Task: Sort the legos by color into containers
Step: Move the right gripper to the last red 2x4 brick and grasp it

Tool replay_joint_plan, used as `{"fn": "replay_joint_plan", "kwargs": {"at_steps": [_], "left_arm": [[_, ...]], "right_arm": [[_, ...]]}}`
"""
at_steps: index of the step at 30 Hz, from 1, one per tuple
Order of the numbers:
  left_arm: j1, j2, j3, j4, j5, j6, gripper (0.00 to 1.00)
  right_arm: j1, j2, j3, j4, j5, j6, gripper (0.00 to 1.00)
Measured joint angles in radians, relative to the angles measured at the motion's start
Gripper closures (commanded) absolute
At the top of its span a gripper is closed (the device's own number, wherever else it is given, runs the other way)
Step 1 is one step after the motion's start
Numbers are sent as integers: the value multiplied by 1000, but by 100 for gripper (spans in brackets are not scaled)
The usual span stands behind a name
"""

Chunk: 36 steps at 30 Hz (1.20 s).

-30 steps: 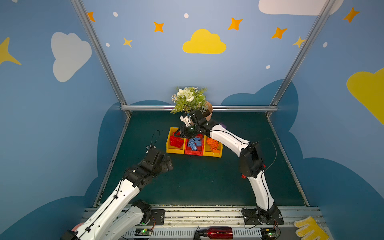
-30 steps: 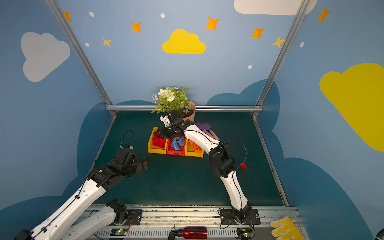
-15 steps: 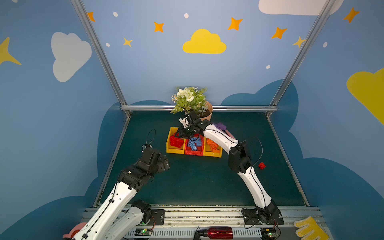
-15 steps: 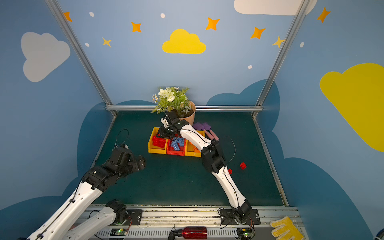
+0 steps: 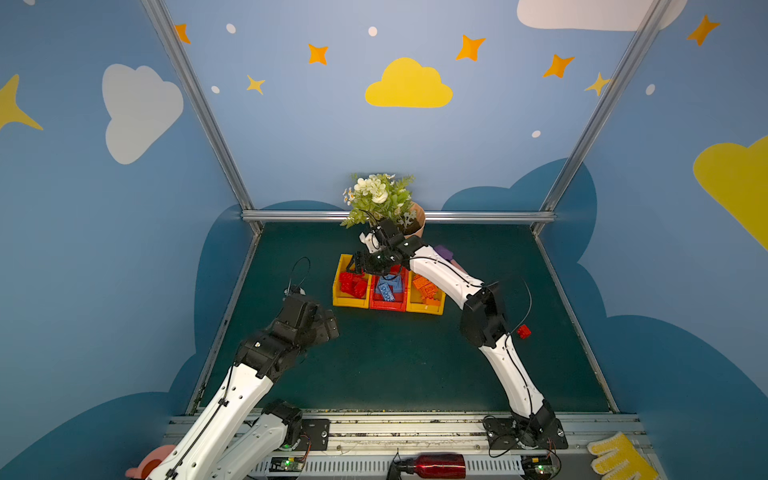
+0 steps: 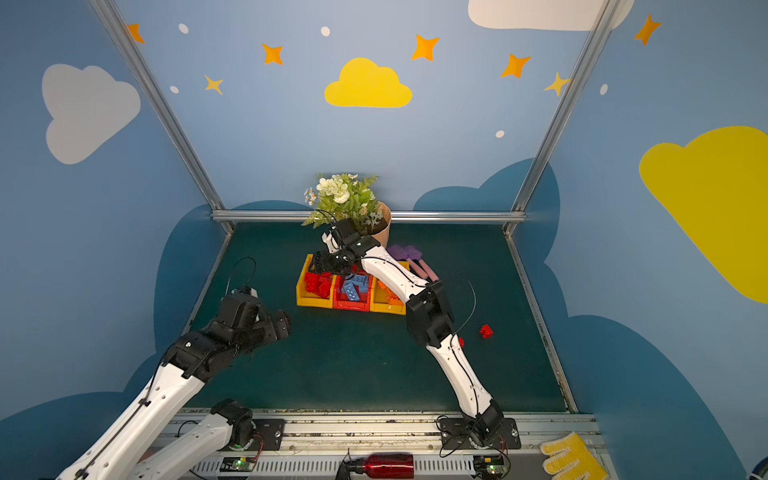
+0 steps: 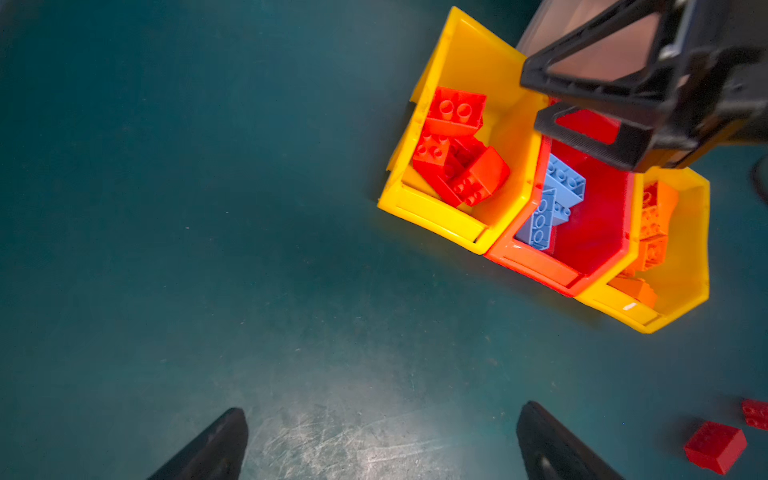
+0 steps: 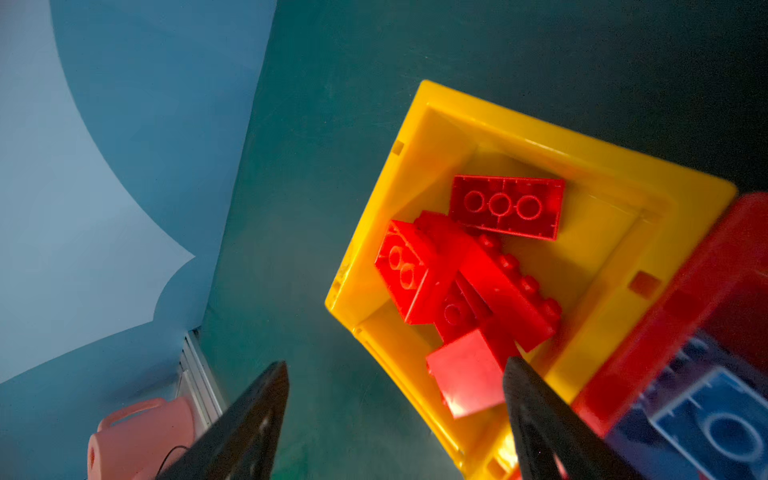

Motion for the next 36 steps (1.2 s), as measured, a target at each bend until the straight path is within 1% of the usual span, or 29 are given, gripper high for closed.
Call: {"fn": "replay_joint_plan", "kwargs": {"at_steps": [3, 7, 9, 12, 15, 17, 19, 21, 24, 27, 30, 36], "left_arm": [[1, 22, 0, 20, 24, 7, 0], [1, 59, 0, 61, 79, 42, 0], [1, 77, 0, 81, 108, 61, 0], [-2, 116, 5, 108, 154, 87, 0], [-19, 164, 24, 140, 198, 102, 0], [-52, 202, 43, 169, 224, 107, 0], [-101, 246, 67, 195, 242, 114, 0], [-163, 299, 96, 220, 252, 122, 0], [-265, 391, 150, 253, 272, 136, 0], [-343, 473, 195, 282, 290, 146, 0], [-392, 523, 224, 292, 299, 158, 0], [-410, 539, 247, 292, 296, 169, 0]], "right_arm": [[0, -124, -97, -20, 25, -16, 21], [-1, -361, -318, -58, 118, -24, 21], [-8, -488, -454, -86, 186, -17, 21], [-37, -677, -697, -120, 274, 26, 21], [-85, -854, -966, -151, 369, 105, 21], [-118, -968, -1130, -191, 437, 185, 21], [-135, -1080, -1258, -235, 498, 258, 21], [-149, -1191, -1360, -267, 549, 320, 22], [-195, -1336, -1477, -290, 580, 382, 24], [-264, -1416, -1564, -293, 587, 419, 27], [-312, -1434, -1614, -290, 583, 427, 29], [-391, -1387, -1630, -240, 549, 402, 34]]}}
